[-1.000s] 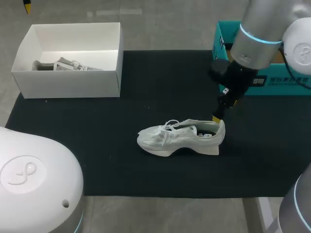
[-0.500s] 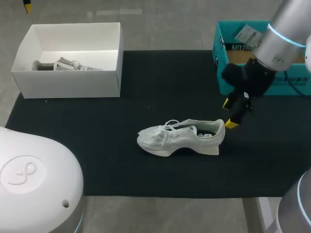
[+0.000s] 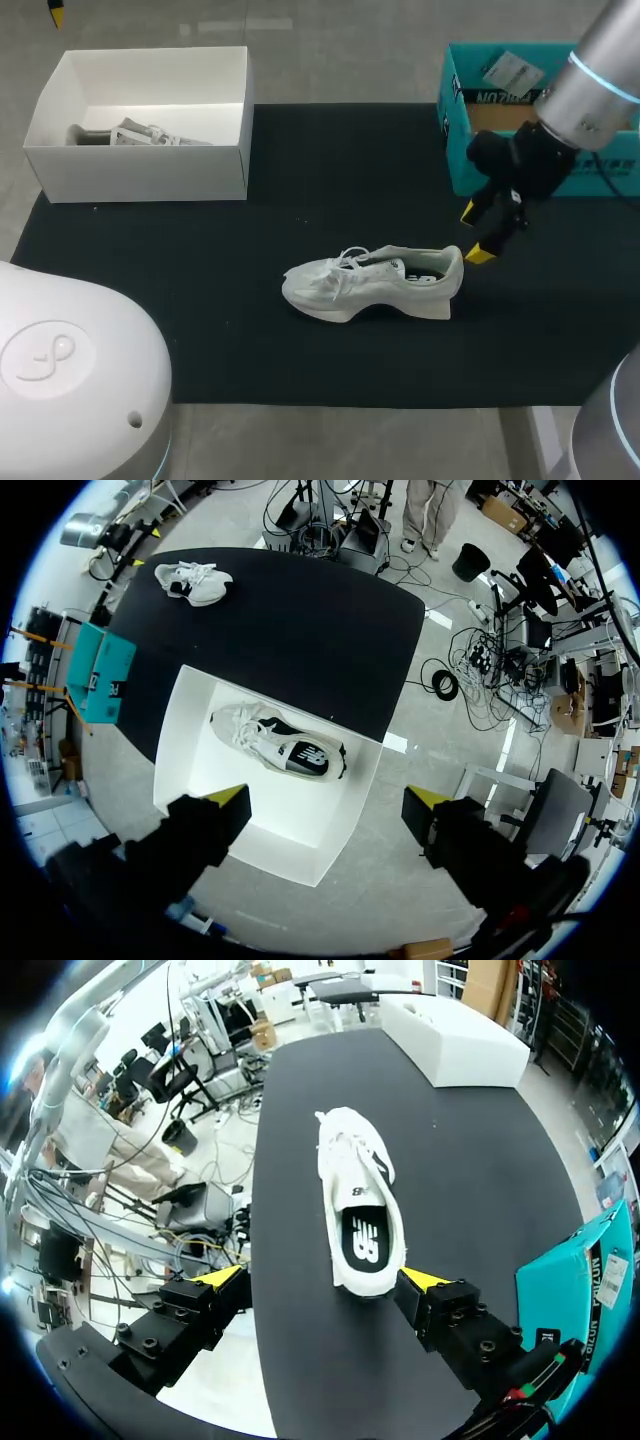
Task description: Take the shoe out of the shoebox, open the shoe tongue, remove and reinsert the insole, then place the shoe into the shoebox
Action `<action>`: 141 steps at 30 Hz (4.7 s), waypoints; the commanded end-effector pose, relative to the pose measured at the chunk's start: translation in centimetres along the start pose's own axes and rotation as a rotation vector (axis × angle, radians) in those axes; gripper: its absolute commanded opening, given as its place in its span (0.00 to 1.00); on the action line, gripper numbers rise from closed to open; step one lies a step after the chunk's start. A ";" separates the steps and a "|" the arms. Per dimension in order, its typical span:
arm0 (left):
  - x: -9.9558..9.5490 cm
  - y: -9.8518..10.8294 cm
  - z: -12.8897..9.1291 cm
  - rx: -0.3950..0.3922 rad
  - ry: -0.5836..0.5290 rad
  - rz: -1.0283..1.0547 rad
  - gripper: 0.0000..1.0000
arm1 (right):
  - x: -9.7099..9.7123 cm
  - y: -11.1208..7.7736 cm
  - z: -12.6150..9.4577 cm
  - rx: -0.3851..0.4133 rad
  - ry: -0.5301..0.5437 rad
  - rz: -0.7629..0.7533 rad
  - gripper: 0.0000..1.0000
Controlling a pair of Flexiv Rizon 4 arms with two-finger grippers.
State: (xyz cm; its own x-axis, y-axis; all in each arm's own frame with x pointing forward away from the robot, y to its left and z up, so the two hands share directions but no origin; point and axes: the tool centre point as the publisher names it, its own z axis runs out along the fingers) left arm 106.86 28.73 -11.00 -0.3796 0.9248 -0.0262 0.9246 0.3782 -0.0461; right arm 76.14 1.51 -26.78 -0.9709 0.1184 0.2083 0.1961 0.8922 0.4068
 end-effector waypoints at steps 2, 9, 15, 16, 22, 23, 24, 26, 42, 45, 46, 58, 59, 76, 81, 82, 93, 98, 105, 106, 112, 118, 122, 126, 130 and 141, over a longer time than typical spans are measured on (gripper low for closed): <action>0.0 0.0 -0.1 -0.001 0.003 0.000 1.00 | -0.3 -0.4 0.1 -0.047 -0.056 -0.024 1.00; 0.0 0.0 -0.1 -0.001 0.003 0.000 1.00 | -2.1 -1.1 0.2 -0.100 -0.094 -0.141 1.00; 0.0 0.0 -0.1 -0.001 0.003 0.000 1.00 | -3.3 -2.6 0.6 -0.119 -0.109 -0.095 1.00; 0.0 0.0 -0.1 -0.001 0.003 0.000 1.00 | -3.5 -2.8 0.8 -0.096 -0.118 -0.076 1.00; 0.0 0.0 -0.1 -0.001 0.003 0.000 1.00 | -4.5 -4.6 2.5 -0.151 -0.185 -0.055 1.00; 0.0 0.0 -0.1 -0.001 0.003 0.000 1.00 | -4.6 -5.1 2.8 -0.172 -0.198 -0.052 1.00; 0.0 0.0 -0.1 -0.001 0.003 0.000 1.00 | -4.8 -5.4 3.1 -0.212 -0.201 -0.079 1.00; 0.0 0.0 -0.1 -0.001 0.003 0.000 1.00 | -5.0 -6.1 3.9 -0.244 -0.212 -0.088 1.00; 0.0 0.0 -0.1 -0.001 0.003 0.000 1.00 | -6.0 -7.0 8.1 -0.397 -0.225 -0.132 1.00; 0.0 0.0 -0.1 -0.001 0.003 0.000 1.00 | -6.2 -7.1 8.6 -0.418 -0.228 -0.138 1.00; 0.0 0.0 -0.1 -0.001 0.003 0.000 1.00 | -6.3 -7.2 8.9 -0.425 -0.229 -0.137 1.00; 0.0 0.0 -0.1 -0.001 0.003 0.000 1.00 | -6.8 -8.3 10.9 -0.547 -0.232 -0.152 1.00; 0.0 0.0 -0.1 -0.001 0.003 0.000 1.00 | -6.8 -8.1 11.0 -0.550 -0.228 -0.157 1.00; 0.0 0.0 -0.1 -0.001 0.003 0.000 1.00 | -7.6 -6.1 12.4 -0.594 -0.179 -0.211 1.00; 0.0 0.0 -0.1 -0.001 0.003 0.000 1.00 | -7.5 -5.8 12.9 -0.602 -0.169 -0.214 1.00; 0.0 0.0 -0.1 -0.001 0.003 0.000 1.00 | -7.5 -5.7 13.0 -0.604 -0.165 -0.215 1.00; 0.0 0.0 -0.1 -0.001 0.003 0.000 1.00 | -7.5 -4.7 14.1 -0.613 -0.143 -0.229 1.00; 0.0 0.0 -0.1 -0.001 0.003 0.000 1.00 | -7.3 -4.6 14.5 -0.623 -0.134 -0.225 1.00; 0.0 0.0 -0.1 -0.001 0.003 0.000 1.00 | -7.0 -4.4 14.8 -0.622 -0.167 -0.196 1.00; 0.0 0.0 -0.1 -0.001 0.003 0.000 1.00 | -7.0 -4.4 14.8 -0.623 -0.172 -0.192 1.00; 0.0 0.0 -0.1 -0.001 0.003 0.000 1.00 | -6.5 -4.4 14.2 -0.628 -0.177 -0.193 1.00; 0.0 0.0 -0.1 -0.001 0.003 0.000 1.00 | -5.9 -4.6 14.2 -0.632 -0.175 -0.192 1.00; 0.0 0.0 -0.1 -0.001 0.003 0.000 1.00 | -5.8 -4.6 14.3 -0.634 -0.180 -0.186 1.00; 0.0 0.0 -0.1 -0.001 0.003 0.000 1.00 | -5.8 -4.2 14.6 -0.644 -0.186 -0.182 1.00; 0.0 0.0 -0.1 -0.001 0.003 0.000 1.00 | -5.8 -3.6 14.9 -0.656 -0.186 -0.185 1.00; 0.0 0.0 -0.1 -0.001 0.003 0.000 1.00 | -5.9 -2.2 16.0 -0.674 -0.151 -0.207 1.00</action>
State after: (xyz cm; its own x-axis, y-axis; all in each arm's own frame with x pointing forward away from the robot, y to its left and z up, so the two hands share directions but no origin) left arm 106.85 28.73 -11.00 -0.3796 0.9248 -0.0262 0.9246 0.3782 -0.0460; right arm 78.78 5.13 -42.66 -0.9954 0.0865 -0.0416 0.0011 0.4433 0.8964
